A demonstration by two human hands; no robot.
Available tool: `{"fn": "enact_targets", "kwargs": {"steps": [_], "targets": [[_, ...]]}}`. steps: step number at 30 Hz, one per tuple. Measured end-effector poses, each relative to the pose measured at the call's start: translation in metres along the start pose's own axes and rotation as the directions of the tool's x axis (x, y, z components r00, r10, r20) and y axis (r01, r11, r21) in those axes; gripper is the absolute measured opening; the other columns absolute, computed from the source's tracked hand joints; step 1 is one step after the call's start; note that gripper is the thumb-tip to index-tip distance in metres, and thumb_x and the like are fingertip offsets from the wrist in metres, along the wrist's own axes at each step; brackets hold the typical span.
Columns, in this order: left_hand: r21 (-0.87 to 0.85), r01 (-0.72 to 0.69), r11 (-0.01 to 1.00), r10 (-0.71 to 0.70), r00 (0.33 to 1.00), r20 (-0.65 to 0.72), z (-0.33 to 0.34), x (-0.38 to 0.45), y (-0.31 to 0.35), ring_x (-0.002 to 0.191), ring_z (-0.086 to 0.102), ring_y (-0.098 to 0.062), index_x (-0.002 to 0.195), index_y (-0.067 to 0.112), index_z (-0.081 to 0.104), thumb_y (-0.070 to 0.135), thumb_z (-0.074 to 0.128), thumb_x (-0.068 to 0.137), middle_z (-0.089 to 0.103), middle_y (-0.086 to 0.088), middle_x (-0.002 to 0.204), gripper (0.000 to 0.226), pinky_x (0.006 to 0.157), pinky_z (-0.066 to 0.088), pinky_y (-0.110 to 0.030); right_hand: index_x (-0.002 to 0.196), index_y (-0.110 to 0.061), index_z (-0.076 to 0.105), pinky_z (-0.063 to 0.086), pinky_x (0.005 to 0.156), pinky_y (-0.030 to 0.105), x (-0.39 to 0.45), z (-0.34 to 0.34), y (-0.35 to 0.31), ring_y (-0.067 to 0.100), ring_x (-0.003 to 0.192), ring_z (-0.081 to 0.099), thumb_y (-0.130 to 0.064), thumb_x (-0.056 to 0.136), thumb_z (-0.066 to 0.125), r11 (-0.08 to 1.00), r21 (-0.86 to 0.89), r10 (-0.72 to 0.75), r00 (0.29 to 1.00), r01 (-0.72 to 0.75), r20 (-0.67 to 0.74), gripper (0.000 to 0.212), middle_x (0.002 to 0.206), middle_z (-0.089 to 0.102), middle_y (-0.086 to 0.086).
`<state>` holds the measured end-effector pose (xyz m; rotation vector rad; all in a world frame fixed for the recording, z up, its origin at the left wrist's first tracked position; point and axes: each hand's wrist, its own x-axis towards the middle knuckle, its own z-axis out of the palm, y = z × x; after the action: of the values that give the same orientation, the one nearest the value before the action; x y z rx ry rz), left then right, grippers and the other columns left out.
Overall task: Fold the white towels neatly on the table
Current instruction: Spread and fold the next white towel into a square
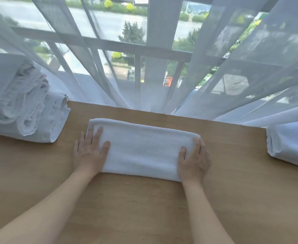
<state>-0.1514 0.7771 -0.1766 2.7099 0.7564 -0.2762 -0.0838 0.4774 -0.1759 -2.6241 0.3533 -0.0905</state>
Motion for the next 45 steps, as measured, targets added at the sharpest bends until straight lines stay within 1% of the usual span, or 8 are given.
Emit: {"fn": "enact_targets", "kwargs": {"steps": [8, 12, 17, 22, 25, 29, 36, 45], "targets": [[-0.383, 0.206, 0.9, -0.239, 0.97, -0.039, -0.021, 0.001, 0.025, 0.134, 0.039, -0.032, 0.146, 0.02, 0.041, 0.057, 0.052, 0.094, 0.046, -0.01, 0.145, 0.065, 0.108, 0.033, -0.045, 0.132, -0.012, 0.045, 0.034, 0.1, 0.05, -0.017, 0.002, -0.031, 0.042, 0.12, 0.05, -0.054, 0.091, 0.055, 0.924, 0.064, 0.371, 0.925, -0.376, 0.078, 0.059, 0.129, 0.056, 0.022], [-0.494, 0.257, 0.831, -0.23, 0.966, 0.115, -0.022, 0.003, 0.032, 0.117, 0.055, -0.027, 0.139, 0.022, 0.04, 0.064, 0.06, 0.087, 0.053, 0.004, 0.128, 0.07, 0.093, 0.045, -0.041, 0.129, -0.015, 0.041, 0.039, 0.08, 0.04, -0.012, -0.001, -0.037, 0.036, 0.101, 0.056, -0.056, 0.097, 0.043, 0.917, 0.162, 0.31, 0.908, -0.364, 0.281, 0.052, 0.116, 0.062, 0.012], [-0.755, 0.221, 0.617, -0.122, 0.975, 0.186, -0.026, -0.006, 0.029, 0.095, 0.063, -0.011, 0.111, 0.033, 0.052, 0.053, 0.071, 0.086, 0.064, 0.012, 0.109, 0.037, 0.077, 0.051, -0.032, 0.097, -0.022, 0.057, 0.05, 0.083, 0.041, -0.036, -0.005, -0.071, 0.025, 0.093, 0.063, -0.055, 0.099, 0.045, 0.725, 0.519, 0.244, 0.874, -0.452, 0.42, 0.035, 0.093, 0.066, 0.0], [-0.881, 0.13, 0.455, 0.009, 0.989, 0.15, -0.086, -0.013, 0.003, 0.094, 0.07, -0.014, 0.108, 0.036, 0.058, 0.07, 0.067, 0.07, 0.072, 0.011, 0.099, 0.052, 0.081, 0.058, -0.037, 0.104, -0.038, 0.067, 0.058, 0.088, 0.047, -0.061, -0.018, -0.125, 0.018, 0.094, 0.072, -0.058, 0.099, 0.045, 0.544, 0.695, 0.1, 0.859, -0.47, 0.502, 0.03, 0.1, 0.074, -0.005], [-0.943, 0.002, 0.333, 0.033, 0.999, 0.014, -0.145, -0.013, -0.031, 0.08, 0.072, -0.004, 0.106, 0.034, 0.062, 0.071, 0.069, 0.07, 0.073, 0.016, 0.093, 0.052, 0.059, 0.055, -0.019, 0.119, -0.028, 0.069, 0.06, 0.08, 0.043, -0.073, -0.034, -0.175, 0.022, 0.099, 0.073, -0.057, 0.101, 0.043, 0.47, 0.766, -0.023, 0.862, -0.438, 0.506, 0.043, 0.11, 0.075, 0.0], [-0.97, -0.13, 0.207, 0.018, 0.991, -0.129, -0.224, -0.004, -0.093, 0.078, 0.073, -0.009, 0.103, 0.036, 0.065, 0.068, 0.072, 0.065, 0.076, 0.009, 0.093, 0.051, 0.056, 0.055, -0.024, 0.117, -0.018, 0.069, 0.056, 0.072, 0.043, -0.101, -0.052, -0.265, 0.035, 0.099, 0.07, -0.058, 0.097, 0.045, 0.407, 0.84, -0.183, 0.869, -0.36, 0.461, 0.051, 0.113, 0.072, 0.015], [-0.943, -0.26, 0.206, 0.013, 0.965, -0.263, -0.35, 0.056, -0.227, 0.082, 0.073, -0.007, 0.116, 0.039, 0.061, 0.054, 0.078, 0.076, 0.076, 0.009, 0.097, 0.045, 0.059, 0.056, -0.02, 0.119, -0.011, 0.066, 0.052, 0.092, 0.061, -0.15, -0.034, -0.433, 0.045, 0.108, 0.065, -0.051, 0.101, 0.047, 0.355, 0.884, -0.258, 0.878, -0.303, 0.404, 0.048, 0.115, 0.071, 0.02], [-0.8, -0.203, 0.565, -0.058, 0.957, -0.283, -0.411, 0.154, -0.369, 0.075, 0.068, -0.002, 0.124, 0.033, 0.053, 0.039, 0.084, 0.077, 0.066, 0.009, 0.097, 0.057, 0.059, 0.05, -0.017, 0.097, -0.021, 0.056, 0.047, 0.062, 0.032, -0.139, 0.029, -0.525, 0.013, 0.077, 0.06, -0.057, 0.09, 0.061, 0.779, 0.616, -0.052, 0.968, -0.115, 0.246, 0.038, 0.092, 0.063, 0.0]]}}
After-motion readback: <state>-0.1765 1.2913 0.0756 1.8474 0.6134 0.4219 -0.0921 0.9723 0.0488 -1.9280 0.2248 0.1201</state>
